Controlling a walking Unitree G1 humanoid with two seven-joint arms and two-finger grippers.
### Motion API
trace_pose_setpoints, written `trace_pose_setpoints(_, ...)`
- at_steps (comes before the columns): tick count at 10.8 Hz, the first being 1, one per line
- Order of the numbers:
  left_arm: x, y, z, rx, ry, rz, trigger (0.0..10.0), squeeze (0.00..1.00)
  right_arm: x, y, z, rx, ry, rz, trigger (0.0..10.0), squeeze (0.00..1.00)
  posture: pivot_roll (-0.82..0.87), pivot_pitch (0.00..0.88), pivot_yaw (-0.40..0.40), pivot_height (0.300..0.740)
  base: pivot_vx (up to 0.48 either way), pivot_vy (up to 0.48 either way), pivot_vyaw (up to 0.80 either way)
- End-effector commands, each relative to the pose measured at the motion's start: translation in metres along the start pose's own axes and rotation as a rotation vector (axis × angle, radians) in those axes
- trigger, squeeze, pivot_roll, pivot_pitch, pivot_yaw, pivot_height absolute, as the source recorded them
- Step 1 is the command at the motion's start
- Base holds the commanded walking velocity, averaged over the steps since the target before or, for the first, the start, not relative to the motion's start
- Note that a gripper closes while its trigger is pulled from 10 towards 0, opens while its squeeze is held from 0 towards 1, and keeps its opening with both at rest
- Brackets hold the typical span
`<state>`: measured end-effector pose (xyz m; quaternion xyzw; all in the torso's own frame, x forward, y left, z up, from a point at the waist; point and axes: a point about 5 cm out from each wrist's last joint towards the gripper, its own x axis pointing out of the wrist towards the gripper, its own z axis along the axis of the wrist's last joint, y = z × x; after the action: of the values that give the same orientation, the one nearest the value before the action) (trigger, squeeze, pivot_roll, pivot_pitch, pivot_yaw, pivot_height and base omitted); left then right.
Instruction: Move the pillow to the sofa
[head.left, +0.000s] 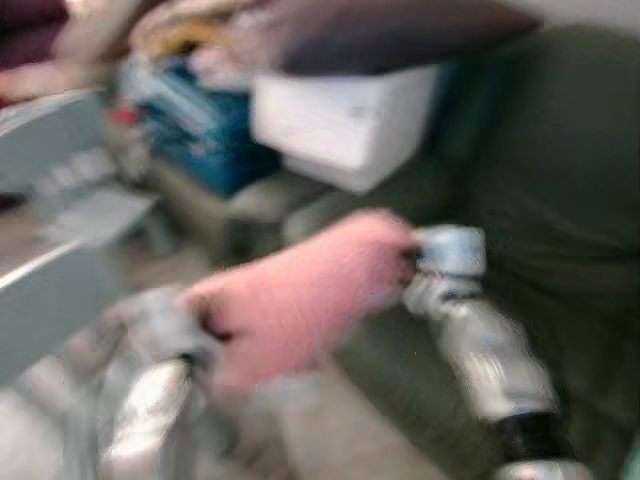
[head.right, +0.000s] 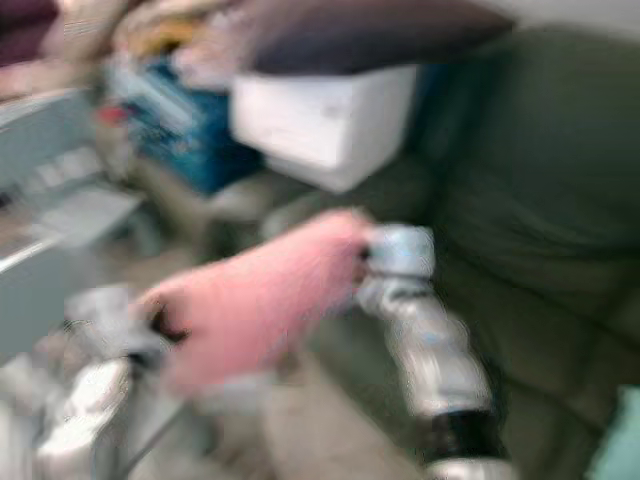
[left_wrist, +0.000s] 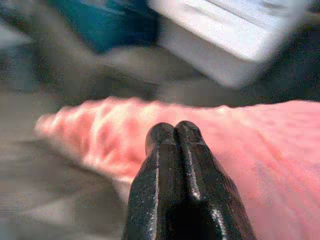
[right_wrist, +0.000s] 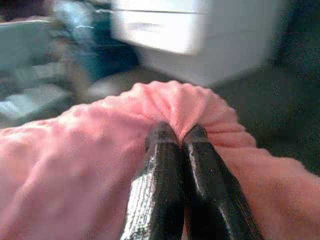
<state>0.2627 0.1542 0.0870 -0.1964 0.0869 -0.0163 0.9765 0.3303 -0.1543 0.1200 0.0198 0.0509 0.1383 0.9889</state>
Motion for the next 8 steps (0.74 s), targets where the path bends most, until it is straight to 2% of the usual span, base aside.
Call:
trace_pose_setpoints(1, -0.0059, 0.0150, 0.0029, 0.020, -0.003, 0.055, 10.0, 0.00, 0.0055, 0.0175, 0.0070, 0.010, -0.033, 0.054, 10.0, 0.00, -0.22, 0.000, 0.031, 0.740, 0.000, 0.000, -0.80)
trace_pose_setpoints(4, -0.0061, 0.0131, 0.0050, 0.037, -0.010, 0.022, 10.0, 0.00, 0.0054, 0.0184, 0.0071, 0.011, -0.033, 0.054, 10.0, 0.00, -0.22, 0.000, 0.032, 0.740, 0.000, 0.000, -0.80)
trace_pose_setpoints(5, -0.0071, 0.0116, 0.0061, 0.035, -0.015, 0.001, 10.0, 0.00, 0.0053, 0.0187, 0.0075, 0.012, -0.036, 0.054, 10.0, 0.00, -0.22, 0.000, 0.034, 0.740, 0.390, 0.000, -0.80)
trace_pose_setpoints(8, -0.0084, 0.0128, 0.0052, 0.033, -0.010, 0.010, 10.0, 0.00, 0.0050, 0.0194, 0.0074, 0.008, -0.039, 0.056, 10.0, 0.00, -0.21, 0.000, 0.035, 0.740, 0.410, 0.000, 0.00)
